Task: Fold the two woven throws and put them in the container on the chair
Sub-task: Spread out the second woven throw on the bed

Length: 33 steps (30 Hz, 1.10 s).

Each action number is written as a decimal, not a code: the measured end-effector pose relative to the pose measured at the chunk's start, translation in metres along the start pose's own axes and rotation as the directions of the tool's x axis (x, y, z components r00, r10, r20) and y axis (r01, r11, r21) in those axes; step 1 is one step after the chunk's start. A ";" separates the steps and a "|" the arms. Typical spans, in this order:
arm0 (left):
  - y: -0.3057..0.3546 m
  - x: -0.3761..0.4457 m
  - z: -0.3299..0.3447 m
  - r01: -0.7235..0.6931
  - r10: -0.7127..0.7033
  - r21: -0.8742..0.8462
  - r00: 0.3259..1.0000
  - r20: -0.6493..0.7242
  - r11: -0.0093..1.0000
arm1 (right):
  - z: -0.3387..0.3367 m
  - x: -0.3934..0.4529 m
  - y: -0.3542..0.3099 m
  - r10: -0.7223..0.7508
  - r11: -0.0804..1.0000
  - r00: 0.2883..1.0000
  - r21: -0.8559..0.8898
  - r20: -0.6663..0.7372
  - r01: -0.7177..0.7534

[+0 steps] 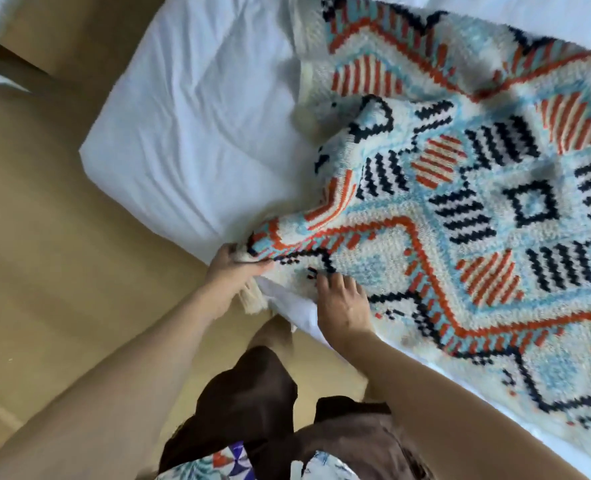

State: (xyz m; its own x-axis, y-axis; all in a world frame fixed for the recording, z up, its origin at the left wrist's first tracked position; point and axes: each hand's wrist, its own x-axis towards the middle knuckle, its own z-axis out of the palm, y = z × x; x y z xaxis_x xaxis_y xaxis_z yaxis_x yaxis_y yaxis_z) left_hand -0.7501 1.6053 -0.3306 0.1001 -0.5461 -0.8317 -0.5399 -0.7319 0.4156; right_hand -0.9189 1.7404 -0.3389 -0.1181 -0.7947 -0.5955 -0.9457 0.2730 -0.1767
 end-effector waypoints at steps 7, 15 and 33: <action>0.014 0.025 -0.103 0.146 -0.113 -0.196 0.979 0.168 0.970 | -0.023 0.002 -0.064 -0.112 0.987 0.982 0.128 0.155 0.093; 0.013 0.020 -0.171 0.027 -0.044 -0.099 0.985 -0.166 0.995 | -0.054 0.000 -0.079 -0.095 0.978 0.895 0.206 0.435 0.004; 0.167 0.065 -0.036 -0.439 0.402 0.389 0.899 0.177 0.810 | -0.257 0.248 0.022 0.104 0.980 0.925 0.197 -0.367 -0.032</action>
State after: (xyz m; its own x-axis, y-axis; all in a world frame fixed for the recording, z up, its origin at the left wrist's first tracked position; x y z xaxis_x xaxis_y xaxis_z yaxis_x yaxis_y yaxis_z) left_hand -0.8038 1.4327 -0.3020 -0.2745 -0.7127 -0.6455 -0.8062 -0.1953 0.5585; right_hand -1.0472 1.4102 -0.2895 -0.3182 -0.9053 -0.2815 -0.8631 0.3995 -0.3090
